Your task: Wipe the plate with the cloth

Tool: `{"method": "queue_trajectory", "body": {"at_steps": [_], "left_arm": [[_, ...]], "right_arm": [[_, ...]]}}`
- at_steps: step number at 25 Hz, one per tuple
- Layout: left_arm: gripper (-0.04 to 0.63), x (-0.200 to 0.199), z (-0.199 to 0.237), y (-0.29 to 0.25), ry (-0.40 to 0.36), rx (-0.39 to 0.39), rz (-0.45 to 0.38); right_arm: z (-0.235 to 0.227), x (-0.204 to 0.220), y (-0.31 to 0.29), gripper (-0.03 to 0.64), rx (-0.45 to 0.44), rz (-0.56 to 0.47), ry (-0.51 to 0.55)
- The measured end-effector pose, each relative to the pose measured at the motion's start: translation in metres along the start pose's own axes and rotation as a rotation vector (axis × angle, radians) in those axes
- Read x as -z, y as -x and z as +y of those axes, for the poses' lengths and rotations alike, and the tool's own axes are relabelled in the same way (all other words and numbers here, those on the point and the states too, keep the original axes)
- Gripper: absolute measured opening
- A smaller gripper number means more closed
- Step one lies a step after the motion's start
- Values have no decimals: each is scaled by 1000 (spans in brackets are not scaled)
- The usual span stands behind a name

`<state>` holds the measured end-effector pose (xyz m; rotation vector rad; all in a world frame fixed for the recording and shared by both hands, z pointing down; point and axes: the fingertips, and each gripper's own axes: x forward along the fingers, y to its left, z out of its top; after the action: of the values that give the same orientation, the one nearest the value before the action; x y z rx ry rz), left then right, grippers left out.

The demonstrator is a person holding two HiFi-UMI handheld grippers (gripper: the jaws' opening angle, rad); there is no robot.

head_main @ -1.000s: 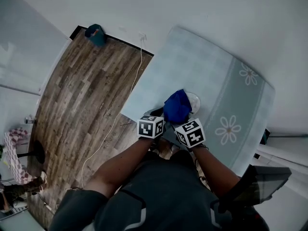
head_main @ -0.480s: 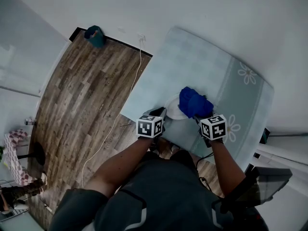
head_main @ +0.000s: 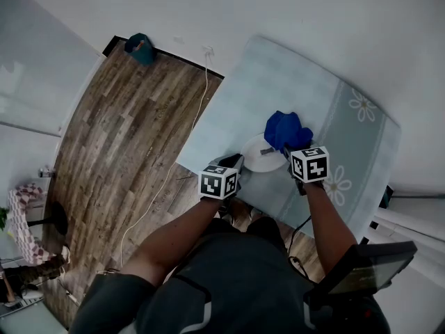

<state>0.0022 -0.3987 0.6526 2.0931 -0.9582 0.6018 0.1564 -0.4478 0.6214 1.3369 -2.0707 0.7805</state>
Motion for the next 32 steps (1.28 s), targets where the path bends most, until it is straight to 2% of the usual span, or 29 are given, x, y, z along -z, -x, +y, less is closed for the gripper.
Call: {"method": "queue_trajectory", "body": {"at_steps": [10,13,15,17,19,21,24,27,32], "left_arm": [[35,3,3,0,3,8,2],[35,1,5,3,-4,4,-15],[35,-4,9,8,5,-13,-41],[35,-9,14,16,6,-35,-62],[35,-13,15,24,-5,-27,-82],[35,-15,16,34,-6,-15,-99],[35,-14,22,46,16,-23,-114],[35,-15,30,56,5,-29,-129],[35,-11,34,63,-3,-9,-133]], "right_arm": [[-3,66,44,129,33,93,-10],[4,59,55,129,37,48,-53],[25,33,55,129,-8,-9,-48],[59,3,46,129,-103,-45,-24],[95,-16,26,129,-198,-50,0],[120,-23,-3,129,-240,-24,30],[133,-12,-35,129,-220,35,71],[140,0,-33,129,-192,37,73],[150,31,-13,129,-153,60,11]]}}
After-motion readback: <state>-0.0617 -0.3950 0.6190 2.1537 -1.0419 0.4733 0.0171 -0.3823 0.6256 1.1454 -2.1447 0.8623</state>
